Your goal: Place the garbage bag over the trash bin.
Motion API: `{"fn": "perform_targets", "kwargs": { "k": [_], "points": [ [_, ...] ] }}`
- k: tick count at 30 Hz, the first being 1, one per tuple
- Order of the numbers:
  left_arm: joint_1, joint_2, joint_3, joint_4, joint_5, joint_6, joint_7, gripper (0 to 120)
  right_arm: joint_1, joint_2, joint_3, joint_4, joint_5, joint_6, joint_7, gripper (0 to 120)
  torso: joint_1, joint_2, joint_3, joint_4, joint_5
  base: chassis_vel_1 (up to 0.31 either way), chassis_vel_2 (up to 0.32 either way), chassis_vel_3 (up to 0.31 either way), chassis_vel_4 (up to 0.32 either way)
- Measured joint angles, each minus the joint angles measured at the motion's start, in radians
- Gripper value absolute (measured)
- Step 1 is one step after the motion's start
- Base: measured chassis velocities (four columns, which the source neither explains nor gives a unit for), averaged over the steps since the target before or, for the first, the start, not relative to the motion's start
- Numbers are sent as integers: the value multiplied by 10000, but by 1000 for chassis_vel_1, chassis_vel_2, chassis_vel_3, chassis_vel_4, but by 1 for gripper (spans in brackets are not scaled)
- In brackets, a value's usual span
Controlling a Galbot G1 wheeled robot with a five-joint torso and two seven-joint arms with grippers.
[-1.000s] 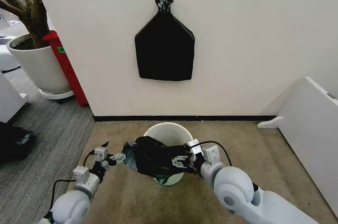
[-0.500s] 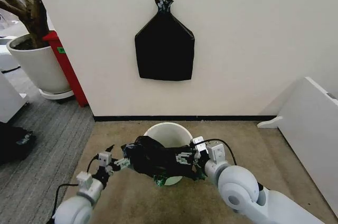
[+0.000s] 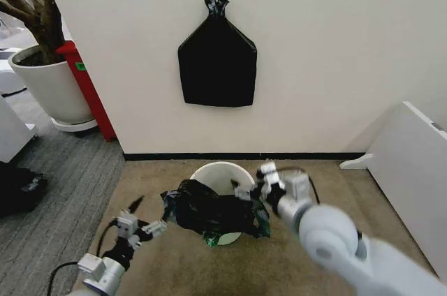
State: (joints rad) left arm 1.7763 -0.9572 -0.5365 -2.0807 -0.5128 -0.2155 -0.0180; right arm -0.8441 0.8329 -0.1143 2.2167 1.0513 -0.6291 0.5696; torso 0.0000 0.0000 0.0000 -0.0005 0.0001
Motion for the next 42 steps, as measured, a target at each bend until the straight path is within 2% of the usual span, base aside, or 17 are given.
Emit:
{"fn": "perform_targets", "kwargs": {
  "k": [1,4,5,6,8,10,13,14,15,16,18,19,22,26,31,37,42],
  "points": [
    [0,0,0,0,0,0,0,100,0,0,0,0,0,0,0,100,0,0,0,0,0,0,0,0,0],
    [381,-475,-577,-549,-148,418,-370,100,1324,29,-175,-766,464,-608,-570,100,0,0,0,4,-1,0,0,0,0],
    [620,-794,-882,-921,-294,655,-549,100,2171,75,-419,-1349,898,-874,-959,100,0,0,2,11,0,0,0,0,0],
    [812,-1047,-1063,-1183,-351,760,-604,100,2764,113,-685,-1822,1246,-973,-1257,100,0,0,0,7,1,0,0,0,0],
    [1208,-1696,-1334,-1731,-331,973,-628,100,4462,186,-1694,-3038,2048,-1053,-1893,100,0,0,1,8,3,0,0,0,0],
    [1330,-1905,-1383,-1902,-304,1085,-639,100,4985,215,-2081,-3420,2545,-1053,-1957,100,0,0,0,9,-1,0,0,0,0],
    [1943,-2817,-1708,-2380,209,1480,-750,100,7432,346,-4862,-5240,5234,-1058,-1966,100,0,0,1,6,-4,0,0,0,0],
    [1997,-2898,-1796,-2398,242,1487,-746,100,7726,427,-5238,-5495,5604,-1060,-1976,100,0,0,1,4,-1,0,0,0,0],
    [2101,-3120,-2096,-2431,303,1439,-718,100,8522,842,-6329,-6362,6253,-1061,-1918,100,1,0,1,3,-1,0,0,0,0],
    [2127,-3176,-2195,-2451,304,1417,-709,100,8791,1063,-6713,-6798,6361,-1061,-1985,100,0,0,1,7,-5,0,0,0,0],
    [2152,-3221,-2299,-2490,302,1402,-704,100,8994,1269,-7016,-7210,6453,-1061,-2099,100,1,-1,2,8,-3,0,0,0,0],
    [2180,-3270,-2441,-2566,281,1384,-699,100,9276,1640,-7518,-8025,6657,-1061,-2226,100,0,-1,2,11,-1,0,0,0,0],
    [2124,-3282,-2698,-2652,190,1337,-661,100,9548,2141,-8180,-9101,6872,-1062,-2196,100,1,-1,2,7,-1,0,0,0,0],
    [2007,-3261,-2897,-2661,56,1217,-626,100,9613,2483,-8494,-9701,7021,-1063,-2212,100,1,0,1,2,-3,0,0,0,0],
    [2091,-3243,-3101,-2750,-85,1089,-613,100,9489,2736,-8728,-9892,7186,-1082,-2225,100,1,-1,1,5,-3,0,0,0,0],
    [2363,-3309,-3222,-2966,-100,1085,-601,100,9137,2994,-8514,-9935,7111,-1084,-2057,100,1,-1,0,8,-3,0,0,0,0],
    [2476,-3305,-3233,-3043,-57,1068,-599,100,9036,3015,-8442,-9996,6915,-1084,-1937,88,0,-1,0,6,-3,0,0,0,0]
  ]
}}
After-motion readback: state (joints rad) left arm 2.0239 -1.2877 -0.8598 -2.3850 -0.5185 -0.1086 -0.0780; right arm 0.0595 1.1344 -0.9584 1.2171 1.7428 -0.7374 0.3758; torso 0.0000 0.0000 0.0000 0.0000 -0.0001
